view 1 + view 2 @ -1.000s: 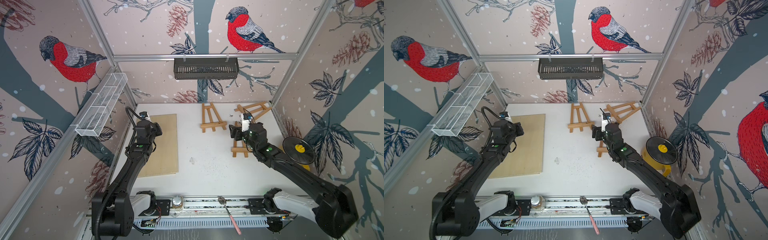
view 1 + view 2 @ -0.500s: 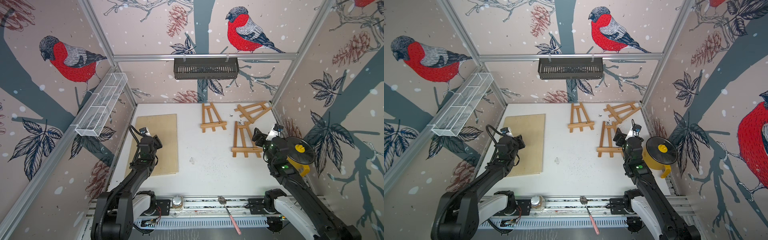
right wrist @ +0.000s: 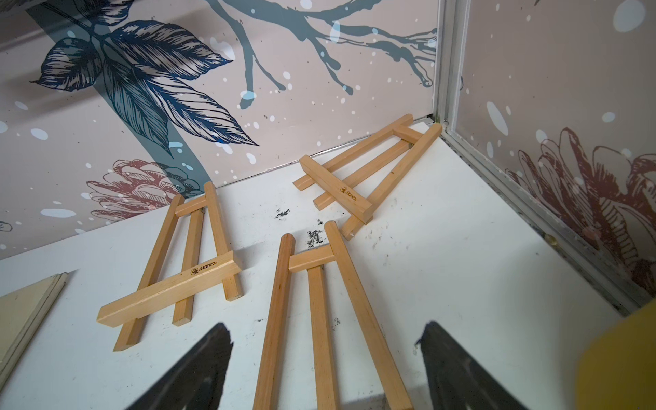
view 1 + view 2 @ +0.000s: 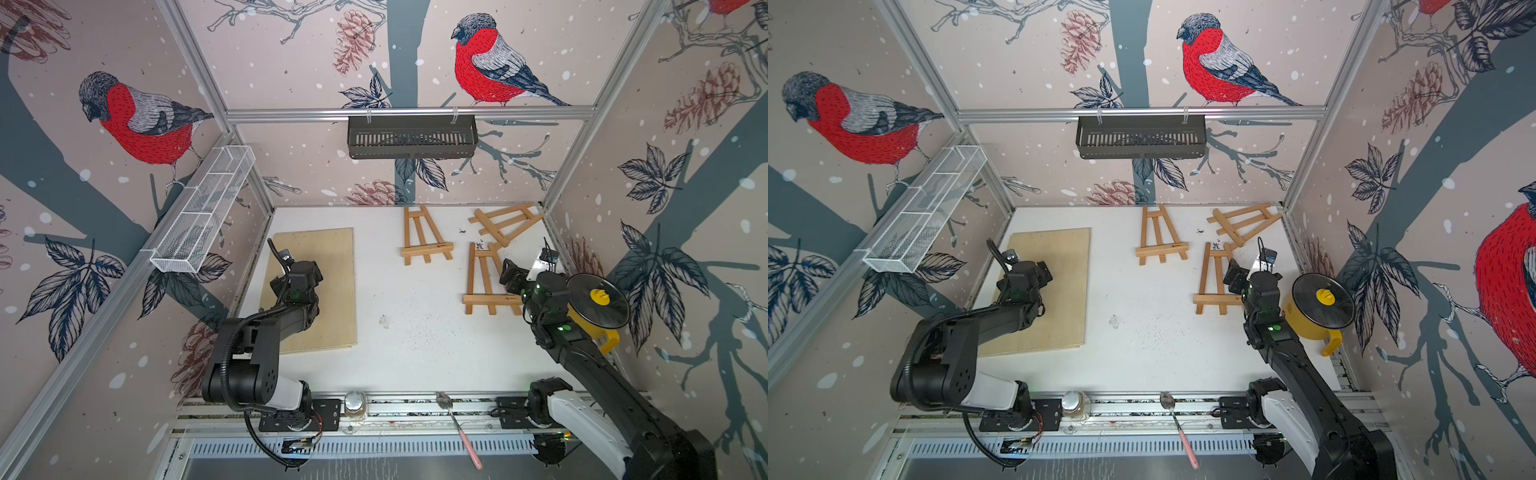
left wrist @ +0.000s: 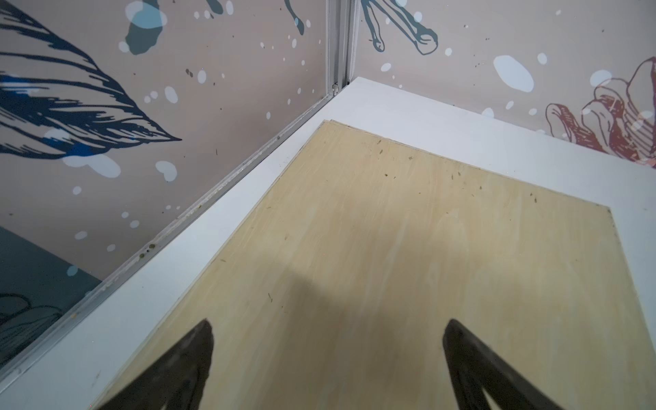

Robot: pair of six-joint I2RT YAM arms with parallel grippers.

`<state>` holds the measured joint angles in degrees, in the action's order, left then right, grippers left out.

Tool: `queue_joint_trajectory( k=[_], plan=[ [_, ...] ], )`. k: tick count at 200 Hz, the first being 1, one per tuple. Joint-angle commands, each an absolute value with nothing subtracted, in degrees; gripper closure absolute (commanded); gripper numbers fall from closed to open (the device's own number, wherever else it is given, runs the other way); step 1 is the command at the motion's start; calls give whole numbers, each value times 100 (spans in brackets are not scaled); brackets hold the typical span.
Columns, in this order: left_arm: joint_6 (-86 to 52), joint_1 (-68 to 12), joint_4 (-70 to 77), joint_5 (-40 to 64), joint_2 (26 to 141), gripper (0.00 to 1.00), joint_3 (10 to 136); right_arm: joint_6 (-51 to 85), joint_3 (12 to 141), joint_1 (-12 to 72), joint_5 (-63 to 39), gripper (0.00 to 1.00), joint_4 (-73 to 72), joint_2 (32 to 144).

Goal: Disassemble the easel
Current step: Reset both arms

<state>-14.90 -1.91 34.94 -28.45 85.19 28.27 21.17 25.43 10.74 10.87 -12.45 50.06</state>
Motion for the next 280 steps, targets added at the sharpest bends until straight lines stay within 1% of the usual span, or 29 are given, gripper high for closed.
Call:
queue_joint_trajectory(
  k=[1,30,37,62,78,100,111,122,132,144,159,172,182,197,214,223,242,260,280],
  plan=[
    [-844,-196,4433,-2244,8737,1,2798,2167,2605,1072,1002,15,-1391,5105],
    [-175,-211,4211,-784,8899,1,3029,2156,2537,1072,1083,15,-1579,5199],
    [-143,-220,4055,-707,8912,1,3120,2137,2504,1072,1097,15,-1668,5252],
    [-169,-216,4286,-731,8802,1,2939,2170,2399,1063,1125,13,-1988,5537],
    [-272,-214,5237,-910,8485,1,2226,2216,2406,1055,1068,13,-2055,5766],
    [-445,-176,7546,-1406,8578,1,1010,2141,2443,1056,982,13,-2073,5953],
    [-403,-174,7970,-1381,8598,1,790,2065,2430,1031,1007,12,-2104,5999],
    [-373,-178,7701,-1188,8469,1,841,1993,2404,991,1036,12,-2164,6044],
    [-392,-184,6881,-1020,8326,1,1131,1961,2382,937,1030,11,-2262,6126],
    [-127,-181,6587,-850,8670,1,1550,1895,2348,862,1015,11,-2407,6248],
    [-296,-207,6091,-984,8556,1,1731,1803,2303,743,1033,10,-2666,6430],
    [-259,-202,6322,-1004,8628,1,1677,1743,2298,591,1049,10,-2906,6618],
    [-288,-202,6126,-986,8571,1,1727,1602,2310,460,1042,9,-3100,6755],
    [-279,-203,6205,-991,8577,1,1698,1401,2248,315,1085,9,-3457,6878],
    [-279,-202,6191,-985,8571,1,1697,1218,1895,266,1161,9,-4325,6928],
    [-276,-202,6199,-985,8578,1,1696,1126,1608,264,1147,9,-5012,6982],
    [-281,-202,6192,-989,8570,1,1694,843,1484,259,1137,7,-5125,7147],
    [-281,-202,6192,-984,8569,1,1705,568,983,248,1158,7,-6349,7351],
    [-283,-202,6189,-985,8570,1,1692,387,694,221,1106,6,-7133,7457]
  ],
)
